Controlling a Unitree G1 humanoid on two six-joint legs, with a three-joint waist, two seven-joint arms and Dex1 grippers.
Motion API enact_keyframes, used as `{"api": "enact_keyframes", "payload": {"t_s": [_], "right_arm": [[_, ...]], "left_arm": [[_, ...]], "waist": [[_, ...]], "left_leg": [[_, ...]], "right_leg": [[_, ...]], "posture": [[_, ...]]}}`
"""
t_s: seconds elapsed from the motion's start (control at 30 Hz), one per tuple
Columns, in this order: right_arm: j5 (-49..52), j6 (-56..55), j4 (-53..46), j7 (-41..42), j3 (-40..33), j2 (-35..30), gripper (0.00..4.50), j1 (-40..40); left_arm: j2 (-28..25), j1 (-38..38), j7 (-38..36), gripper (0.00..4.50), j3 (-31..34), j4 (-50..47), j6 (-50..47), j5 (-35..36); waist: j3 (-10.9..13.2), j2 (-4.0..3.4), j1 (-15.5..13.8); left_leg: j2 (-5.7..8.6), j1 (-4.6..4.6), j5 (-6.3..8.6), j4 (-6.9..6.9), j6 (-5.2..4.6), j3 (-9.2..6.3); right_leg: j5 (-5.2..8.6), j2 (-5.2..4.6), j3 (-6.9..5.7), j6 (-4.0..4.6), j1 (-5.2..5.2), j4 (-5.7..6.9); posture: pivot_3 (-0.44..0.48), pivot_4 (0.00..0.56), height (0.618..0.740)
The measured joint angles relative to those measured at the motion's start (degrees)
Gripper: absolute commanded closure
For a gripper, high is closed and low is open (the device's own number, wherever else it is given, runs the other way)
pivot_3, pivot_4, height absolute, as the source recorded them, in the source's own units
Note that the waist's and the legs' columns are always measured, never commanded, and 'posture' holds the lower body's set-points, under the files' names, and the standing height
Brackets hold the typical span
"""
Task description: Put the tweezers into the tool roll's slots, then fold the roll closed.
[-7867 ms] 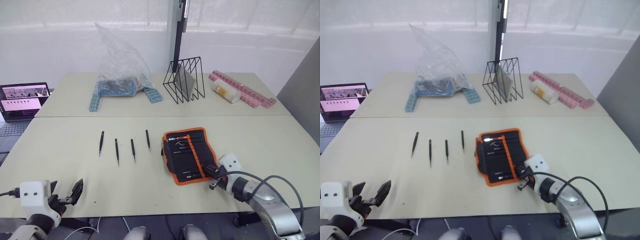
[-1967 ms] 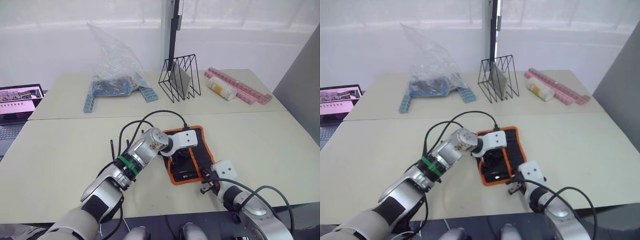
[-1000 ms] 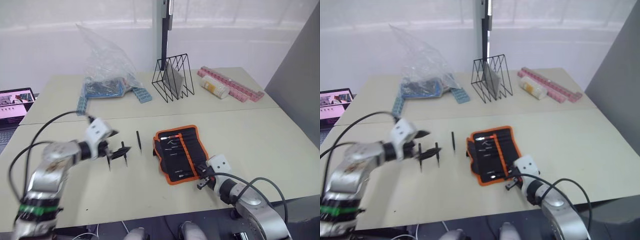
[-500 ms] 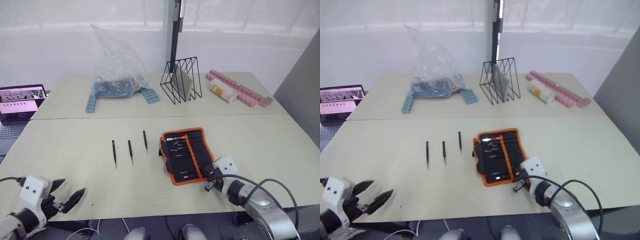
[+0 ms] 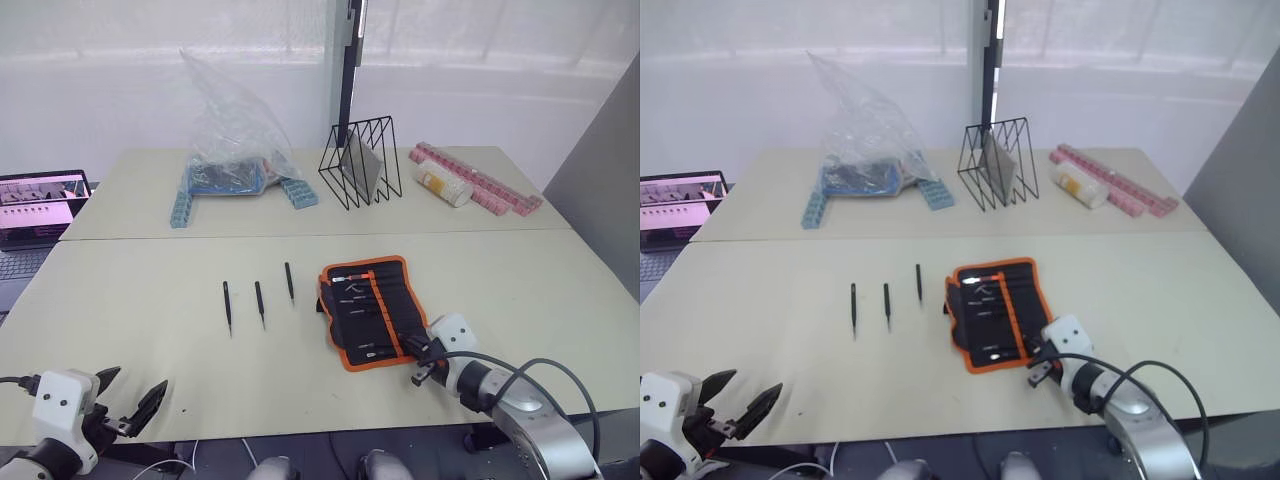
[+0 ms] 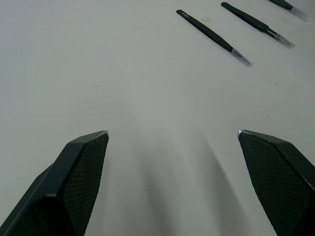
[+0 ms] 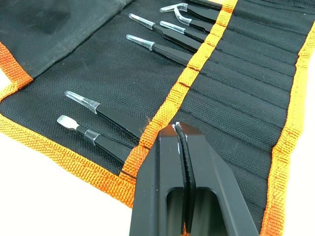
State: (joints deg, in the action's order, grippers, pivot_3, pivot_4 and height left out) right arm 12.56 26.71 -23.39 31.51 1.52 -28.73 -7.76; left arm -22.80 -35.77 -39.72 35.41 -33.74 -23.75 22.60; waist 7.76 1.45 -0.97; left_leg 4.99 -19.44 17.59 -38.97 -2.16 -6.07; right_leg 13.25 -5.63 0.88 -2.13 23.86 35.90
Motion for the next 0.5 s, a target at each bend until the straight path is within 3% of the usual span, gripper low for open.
{"api": "enact_keyframes", "payload": {"t_s": [0.17,0.5], "right_arm": [[0.00,0.00,0.14,0.21,0.00,-0.03,4.50,0.19],[-0.01,0.05,0.89,0.77,-0.01,-0.20,4.50,1.94]], "left_arm": [[0.83,2.47,3.81,0.03,-5.16,-1.75,-0.97,-0.03],[8.56,15.08,24.31,0.03,-21.74,-5.60,-11.29,-7.71]], "waist": [[-0.01,0.02,0.03],[-0.01,0.01,0.18]], "left_leg": [[0.00,0.00,0.00,0.00,0.00,0.00],[0.02,0.15,0.00,0.02,0.02,0.00]], "right_leg": [[0.00,0.00,0.01,0.00,0.00,0.00],[-0.01,0.05,0.01,-0.01,-0.43,-0.02]], "posture": [[0.000,0.150,0.724],[0.000,0.150,0.724]]}}
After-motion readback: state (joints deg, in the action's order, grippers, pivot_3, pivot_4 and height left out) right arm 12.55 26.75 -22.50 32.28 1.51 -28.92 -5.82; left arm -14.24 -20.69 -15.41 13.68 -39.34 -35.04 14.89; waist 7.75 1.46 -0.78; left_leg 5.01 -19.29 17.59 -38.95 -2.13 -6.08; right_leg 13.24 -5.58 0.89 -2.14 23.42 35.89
